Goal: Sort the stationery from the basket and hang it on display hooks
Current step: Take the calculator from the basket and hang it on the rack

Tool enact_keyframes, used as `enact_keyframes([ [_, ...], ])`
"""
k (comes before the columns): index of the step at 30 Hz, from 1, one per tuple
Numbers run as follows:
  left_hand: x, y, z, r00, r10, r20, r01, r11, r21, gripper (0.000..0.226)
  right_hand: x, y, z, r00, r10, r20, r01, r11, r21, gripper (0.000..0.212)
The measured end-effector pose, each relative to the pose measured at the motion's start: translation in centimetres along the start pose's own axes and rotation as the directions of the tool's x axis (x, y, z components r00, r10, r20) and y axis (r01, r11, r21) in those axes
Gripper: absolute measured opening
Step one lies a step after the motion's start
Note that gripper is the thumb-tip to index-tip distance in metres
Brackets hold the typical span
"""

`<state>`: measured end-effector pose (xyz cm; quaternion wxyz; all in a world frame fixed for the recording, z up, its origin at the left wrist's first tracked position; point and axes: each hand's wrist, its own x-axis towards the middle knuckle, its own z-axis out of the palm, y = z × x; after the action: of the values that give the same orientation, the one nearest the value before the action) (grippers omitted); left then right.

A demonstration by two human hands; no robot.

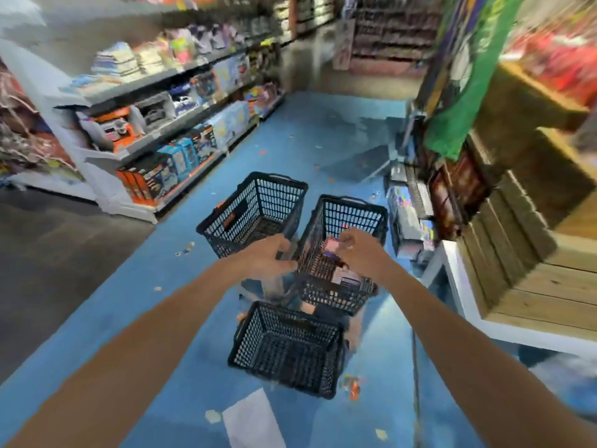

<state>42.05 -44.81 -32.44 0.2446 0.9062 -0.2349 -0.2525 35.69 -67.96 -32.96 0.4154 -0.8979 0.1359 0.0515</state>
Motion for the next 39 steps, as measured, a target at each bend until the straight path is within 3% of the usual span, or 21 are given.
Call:
enact_keyframes([
  [1,1.0,0.4,0.0,1.0,0.021,0.017,-0.021,1.0,0.009,0.057,0.1,0.5,-0.6,0.997,0.032,-0.074,-0.028,0.998,0.047,0.009],
  [4,3.8,1.8,0.1,0.996,0.05,0.079,-0.053,0.998,0.04,0.048,0.3,2.4,-1.9,0.969,0.152,-0.194,-0.116,0.976,0.183,0.013],
  [7,6.8,3.3,0.5,0.992,0.069,0.106,-0.067,0.997,-0.022,0.063,1.2,4.5,-2.9,0.948,0.231,-0.219,-0.184,0.96,0.213,0.008],
  [11,12.7,4.3,2.0,0.986,0.075,0.152,-0.066,0.996,-0.062,0.051,4.8,7.4,-3.5,0.932,0.326,-0.16,-0.261,0.908,0.328,0.017],
  [13,16.4,4.2,3.2,0.983,0.028,0.183,-0.006,0.993,-0.119,0.056,7.6,9.6,-3.1,0.926,0.361,-0.109,-0.306,0.888,0.343,0.018],
  [20,29.3,3.5,7.6,0.96,-0.13,0.25,0.192,0.95,-0.244,0.026,19.4,19.3,0.7,0.888,0.425,0.175,-0.458,0.853,0.252,0.039],
  [22,34.8,0.6,10.6,0.931,-0.217,0.293,0.304,0.906,-0.295,0.031,23.0,22.1,2.0,0.864,0.445,0.237,-0.492,0.846,0.205,0.031],
  [24,38.2,-1.8,13.4,0.873,-0.331,0.358,0.442,0.846,-0.297,0.024,26.5,24.3,3.6,0.845,0.465,0.264,-0.515,0.842,0.163,0.009],
  [26,41.9,-5.1,17.4,0.819,-0.384,0.427,0.516,0.818,-0.253,0.092,30.0,26.3,5.6,0.823,0.49,0.287,-0.536,0.837,0.107,0.024],
  [27,44.0,-7.5,20.3,0.794,-0.396,0.462,0.545,0.801,-0.25,0.115,31.3,27.0,6.4,0.805,0.511,0.301,-0.558,0.825,0.094,0.028],
  [29,45.8,-8.5,22.6,0.766,-0.434,0.475,0.579,0.786,-0.216,0.132,33.4,29.0,8.8,0.778,0.539,0.323,-0.592,0.801,0.091,0.013],
  [30,45.7,-6.8,22.0,0.746,-0.437,0.501,0.599,0.769,-0.221,0.125,34.2,30.1,10.1,0.77,0.54,0.34,-0.601,0.792,0.104,0.017],
  [33,47.9,-7.2,24.1,0.701,-0.456,0.549,0.638,0.745,-0.195,0.07,36.4,33.9,14.0,0.738,0.567,0.366,-0.636,0.765,0.098,0.056],
  [35,49.3,-8.6,25.9,0.699,-0.474,0.535,0.65,0.733,-0.2,0.061,37.4,37.7,17.2,0.713,0.595,0.371,-0.663,0.744,0.081,0.071],
  [37,50.4,-9.5,27.2,0.681,-0.503,0.532,0.686,0.693,-0.223,0.057,37.7,37.0,17.1,0.681,0.624,0.384,-0.689,0.723,0.048,0.089],
  [39,51.2,-10.6,28.7,0.684,-0.507,0.525,0.695,0.673,-0.255,0.042,37.7,36.2,17.2,0.663,0.639,0.391,-0.7,0.714,0.02,0.089],
])
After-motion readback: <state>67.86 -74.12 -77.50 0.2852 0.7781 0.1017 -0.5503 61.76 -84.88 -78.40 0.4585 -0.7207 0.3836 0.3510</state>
